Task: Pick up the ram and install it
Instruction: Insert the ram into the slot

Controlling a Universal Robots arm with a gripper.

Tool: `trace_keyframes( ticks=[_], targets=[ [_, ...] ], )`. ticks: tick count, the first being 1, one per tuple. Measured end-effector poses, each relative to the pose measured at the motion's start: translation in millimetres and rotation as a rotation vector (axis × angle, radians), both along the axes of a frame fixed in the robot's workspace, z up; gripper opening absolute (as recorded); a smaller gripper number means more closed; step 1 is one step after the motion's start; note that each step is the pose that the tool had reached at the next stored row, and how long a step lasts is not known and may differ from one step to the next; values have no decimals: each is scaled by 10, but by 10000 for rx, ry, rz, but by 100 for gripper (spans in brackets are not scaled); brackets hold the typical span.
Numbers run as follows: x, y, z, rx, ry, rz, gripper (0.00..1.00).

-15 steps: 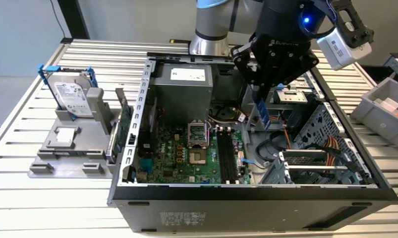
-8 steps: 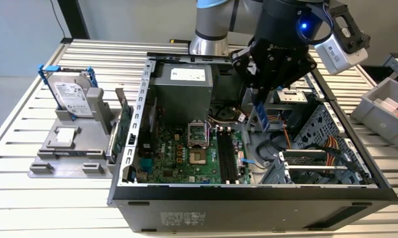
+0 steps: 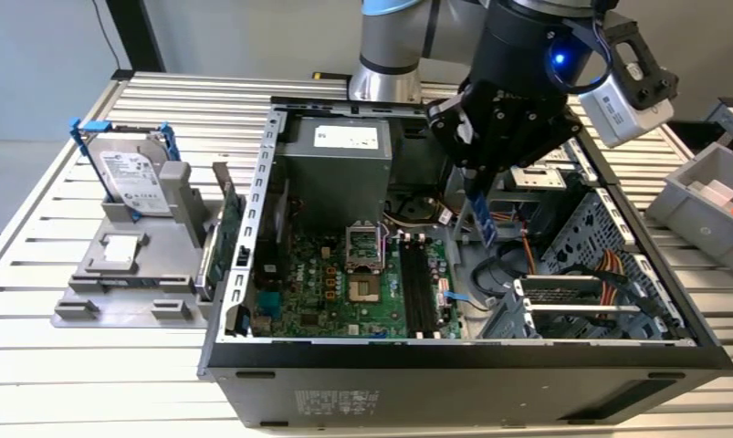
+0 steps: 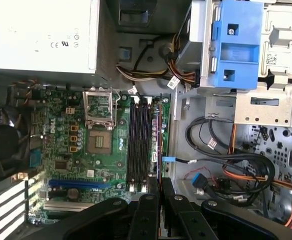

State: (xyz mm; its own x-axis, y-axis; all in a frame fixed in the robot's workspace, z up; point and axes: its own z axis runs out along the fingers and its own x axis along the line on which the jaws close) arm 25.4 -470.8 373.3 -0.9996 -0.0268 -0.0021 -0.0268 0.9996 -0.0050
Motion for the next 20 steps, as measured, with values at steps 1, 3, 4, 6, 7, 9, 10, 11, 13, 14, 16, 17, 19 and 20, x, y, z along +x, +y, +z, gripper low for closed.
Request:
trace_keyframes(
  ticks=[1, 3, 4, 6, 7, 9, 10, 11, 13, 14, 16, 17, 19, 20],
  targets=[
    [4, 0, -10, 0, 0, 0, 0],
    [10, 0, -33, 1, 0, 0, 0],
    [11, 0, -42, 0, 0, -1, 0],
    [13, 0, -47, 2, 1, 0, 0],
    [13, 0, -47, 2, 0, 0, 0],
    [13, 0, -48, 5, 0, 0, 0],
    [13, 0, -48, 5, 0, 0, 0],
    [13, 0, -50, 6, 0, 0, 0],
    [13, 0, -61, 9, -1, 0, 0],
    [13, 0, -67, 7, -1, 0, 0],
    [13, 0, -79, 5, 0, 1, 0],
    [12, 0, -86, 6, 0, 1, 0],
    [12, 0, -106, 7, 0, 0, 0],
    [11, 0, -117, 5, 0, 0, 0]
  ],
)
